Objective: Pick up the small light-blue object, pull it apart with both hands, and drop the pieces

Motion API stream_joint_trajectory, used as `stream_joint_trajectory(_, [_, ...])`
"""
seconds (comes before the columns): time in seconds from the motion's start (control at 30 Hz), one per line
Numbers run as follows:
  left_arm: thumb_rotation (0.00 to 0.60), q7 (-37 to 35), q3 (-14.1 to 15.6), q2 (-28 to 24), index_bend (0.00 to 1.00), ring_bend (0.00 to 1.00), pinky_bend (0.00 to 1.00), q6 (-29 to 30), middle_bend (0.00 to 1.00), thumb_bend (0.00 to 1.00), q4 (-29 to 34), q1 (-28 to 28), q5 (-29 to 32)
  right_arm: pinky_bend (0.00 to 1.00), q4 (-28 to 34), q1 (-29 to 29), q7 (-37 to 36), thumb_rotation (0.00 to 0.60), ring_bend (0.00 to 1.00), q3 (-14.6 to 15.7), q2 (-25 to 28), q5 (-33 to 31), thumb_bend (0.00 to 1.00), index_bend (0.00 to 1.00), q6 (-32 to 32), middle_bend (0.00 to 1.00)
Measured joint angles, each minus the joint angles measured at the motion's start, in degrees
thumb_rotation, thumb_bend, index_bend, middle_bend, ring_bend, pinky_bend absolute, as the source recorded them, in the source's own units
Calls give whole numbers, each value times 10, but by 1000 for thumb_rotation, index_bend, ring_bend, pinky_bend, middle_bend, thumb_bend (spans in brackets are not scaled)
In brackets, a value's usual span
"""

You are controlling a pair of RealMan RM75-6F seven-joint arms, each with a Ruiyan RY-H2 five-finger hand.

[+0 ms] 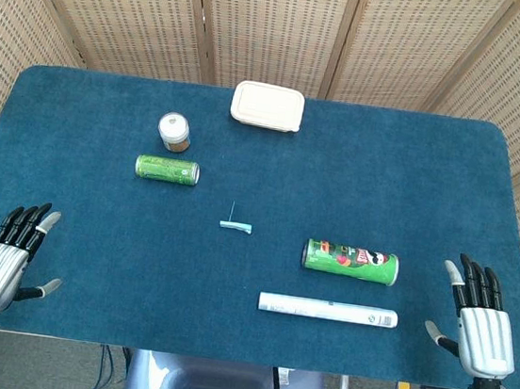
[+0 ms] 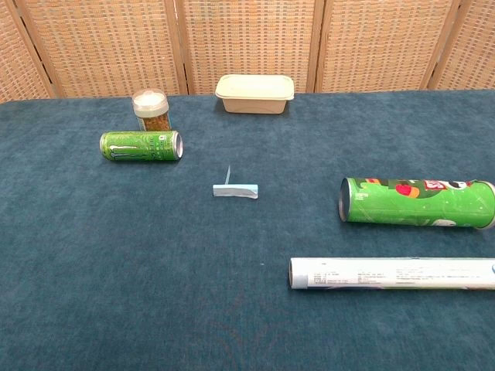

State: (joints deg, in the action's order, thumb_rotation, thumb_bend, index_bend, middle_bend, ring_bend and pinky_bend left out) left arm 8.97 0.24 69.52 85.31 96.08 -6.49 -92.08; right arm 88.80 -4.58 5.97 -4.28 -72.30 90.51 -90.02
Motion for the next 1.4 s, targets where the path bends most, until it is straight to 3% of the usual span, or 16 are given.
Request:
stream_joint_trajectory(0.57, [600,-16,-7,-12,0,0,0,-11,0,0,11,-4,20,0,0,-9,1,600,0,-7,-2,-15,0,40,19,0])
stream_joint_trajectory(0.77, [600,-24,-9,-16,0,0,0,-11,0,0,14,-6,21,0,34,-45,20,600,0,-34,0,-34,0,40,63,0])
stream_joint_trajectory(0.9, [600,-25,-12,-16,0,0,0,-12,0,0,14,-7,27,0,81,-91,44,600,0,-68,10,-62,0,70,118,0])
stream_joint_trajectory(1.17, [600,-32,-22,-17,0,0,0,-17,0,0,13,-12,40,0,153,-201,133,600,0,-150,-5,-205,0,135,221,0])
stream_joint_trajectory(1.4, [600,-33,-24,-17,0,0,0,-28,0,0,11,-17,48,0,143,-327,267,600,0,-199,-99,-389,0,199,257,0])
